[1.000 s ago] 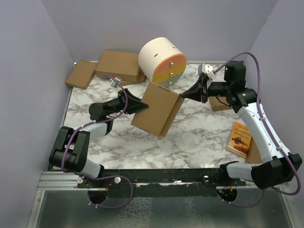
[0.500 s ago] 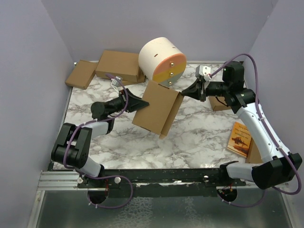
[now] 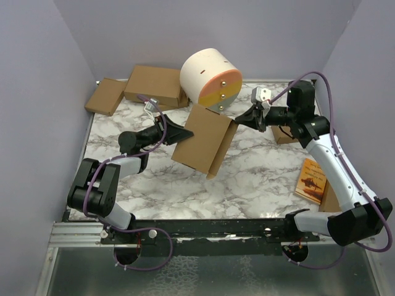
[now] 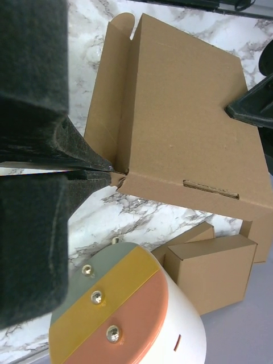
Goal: Fold the paper box
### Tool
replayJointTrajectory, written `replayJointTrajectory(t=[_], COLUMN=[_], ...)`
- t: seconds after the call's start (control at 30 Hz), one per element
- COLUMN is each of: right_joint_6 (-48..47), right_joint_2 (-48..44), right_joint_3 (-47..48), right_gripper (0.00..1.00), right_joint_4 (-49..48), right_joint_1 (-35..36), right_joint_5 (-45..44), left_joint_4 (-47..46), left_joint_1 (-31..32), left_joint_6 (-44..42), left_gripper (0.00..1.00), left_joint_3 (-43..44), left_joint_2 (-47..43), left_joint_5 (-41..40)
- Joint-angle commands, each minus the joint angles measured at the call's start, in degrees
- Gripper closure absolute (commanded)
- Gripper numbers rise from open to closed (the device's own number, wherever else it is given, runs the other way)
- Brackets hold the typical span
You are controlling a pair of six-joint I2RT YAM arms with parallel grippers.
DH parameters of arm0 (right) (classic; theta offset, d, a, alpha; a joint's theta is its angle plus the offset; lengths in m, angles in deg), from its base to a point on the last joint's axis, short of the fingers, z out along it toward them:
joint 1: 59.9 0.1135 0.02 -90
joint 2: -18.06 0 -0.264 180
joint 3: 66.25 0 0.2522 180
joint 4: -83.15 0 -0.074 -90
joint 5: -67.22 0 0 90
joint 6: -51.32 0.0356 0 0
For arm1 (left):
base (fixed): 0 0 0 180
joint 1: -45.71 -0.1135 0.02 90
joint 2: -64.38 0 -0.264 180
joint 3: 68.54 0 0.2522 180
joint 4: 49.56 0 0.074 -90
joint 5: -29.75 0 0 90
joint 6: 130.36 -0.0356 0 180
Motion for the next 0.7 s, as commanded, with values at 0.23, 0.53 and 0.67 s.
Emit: replayJointTrajectory(t=[0.23,0.53,0.67], right_joint_6=[-1.7,-2.4,-3.3], right_joint_2=[-1.4,-1.7,-2.0], right_joint_3=[-2.4,-2.7,-2.9], right_gripper=[0.99,0.99,0.99], right_joint_4=[1.2,1.1,1.9], right_joint_1=[1.1,1.1,1.1], right_joint_5=[1.7,2.0,2.3], left_joint_4=[-14.4,-14.4,-14.4], left_joint_1=[-0.4,-0.5,-0.5], left_joint_6=[0.9,1.2,1.3], left_gripper=[1.00,1.00,1.00], left_joint_3=[2.1,2.4,2.5], left_joint_2=[0.3,0.8,0.9], left_joint_5=[-4.5,-4.0,-3.5])
